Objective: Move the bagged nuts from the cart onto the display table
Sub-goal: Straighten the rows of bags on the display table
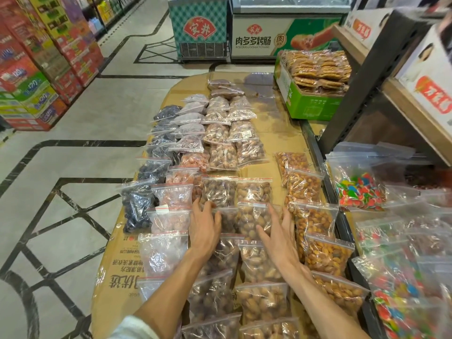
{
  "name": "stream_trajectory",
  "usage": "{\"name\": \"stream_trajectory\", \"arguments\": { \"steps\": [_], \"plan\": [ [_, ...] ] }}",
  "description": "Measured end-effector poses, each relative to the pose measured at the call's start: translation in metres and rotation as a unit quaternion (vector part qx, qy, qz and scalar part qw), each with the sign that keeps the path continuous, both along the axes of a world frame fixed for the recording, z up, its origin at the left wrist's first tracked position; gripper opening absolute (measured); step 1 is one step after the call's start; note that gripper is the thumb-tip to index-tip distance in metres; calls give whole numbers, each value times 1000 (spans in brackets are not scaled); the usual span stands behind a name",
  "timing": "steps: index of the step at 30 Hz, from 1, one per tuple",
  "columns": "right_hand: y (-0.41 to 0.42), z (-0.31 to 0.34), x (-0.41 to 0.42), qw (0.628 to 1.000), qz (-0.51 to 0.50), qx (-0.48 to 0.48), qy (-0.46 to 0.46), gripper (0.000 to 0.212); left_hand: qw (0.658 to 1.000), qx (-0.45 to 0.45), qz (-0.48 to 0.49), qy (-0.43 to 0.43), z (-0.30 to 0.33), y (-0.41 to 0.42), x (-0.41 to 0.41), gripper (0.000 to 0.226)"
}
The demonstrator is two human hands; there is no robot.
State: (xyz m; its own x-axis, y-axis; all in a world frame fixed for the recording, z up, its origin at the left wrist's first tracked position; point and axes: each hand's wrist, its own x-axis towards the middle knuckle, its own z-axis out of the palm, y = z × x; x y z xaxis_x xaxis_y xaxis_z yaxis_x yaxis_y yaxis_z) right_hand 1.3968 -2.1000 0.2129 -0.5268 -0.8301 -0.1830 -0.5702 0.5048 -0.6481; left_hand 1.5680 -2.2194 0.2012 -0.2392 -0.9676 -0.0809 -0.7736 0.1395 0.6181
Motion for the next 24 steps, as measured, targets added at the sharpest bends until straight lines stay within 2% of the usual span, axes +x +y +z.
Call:
{"name": "stream_trajectory", "arguments": {
  "steps": [2,7,11,13,14,17,19,21,24],
  "plan": [
    [-10,8,-2,999,27,-19,42,71,1000,-4,-5,-5,5,-3,-2,24],
    [-39,5,-19,993,88,-17,73,57,1000,-13,-19,14,8,-13,-3,19],
    [-52,8,-28,981,102,-29,163,24,998,-24,-5,50,15,-16,1,21],
    [-47,13,-22,988,84,-50,121,22,998,-15,-14,61,13,-15,5,25],
    [-42,13,-17,992,70,-62,82,27,997,-14,-26,70,11,-13,7,28],
    [-16,18,-1,996,29,-85,-13,60,995,-21,-53,79,8,0,12,47],
    [4,18,7,995,-20,-89,-29,73,993,-31,-48,105,8,17,21,57],
    [27,12,15,995,-55,-59,-50,84,992,-39,-42,112,5,41,32,64],
    [56,-11,26,988,-75,17,-132,108,995,-9,-20,96,-10,71,47,80]
  ]
}}
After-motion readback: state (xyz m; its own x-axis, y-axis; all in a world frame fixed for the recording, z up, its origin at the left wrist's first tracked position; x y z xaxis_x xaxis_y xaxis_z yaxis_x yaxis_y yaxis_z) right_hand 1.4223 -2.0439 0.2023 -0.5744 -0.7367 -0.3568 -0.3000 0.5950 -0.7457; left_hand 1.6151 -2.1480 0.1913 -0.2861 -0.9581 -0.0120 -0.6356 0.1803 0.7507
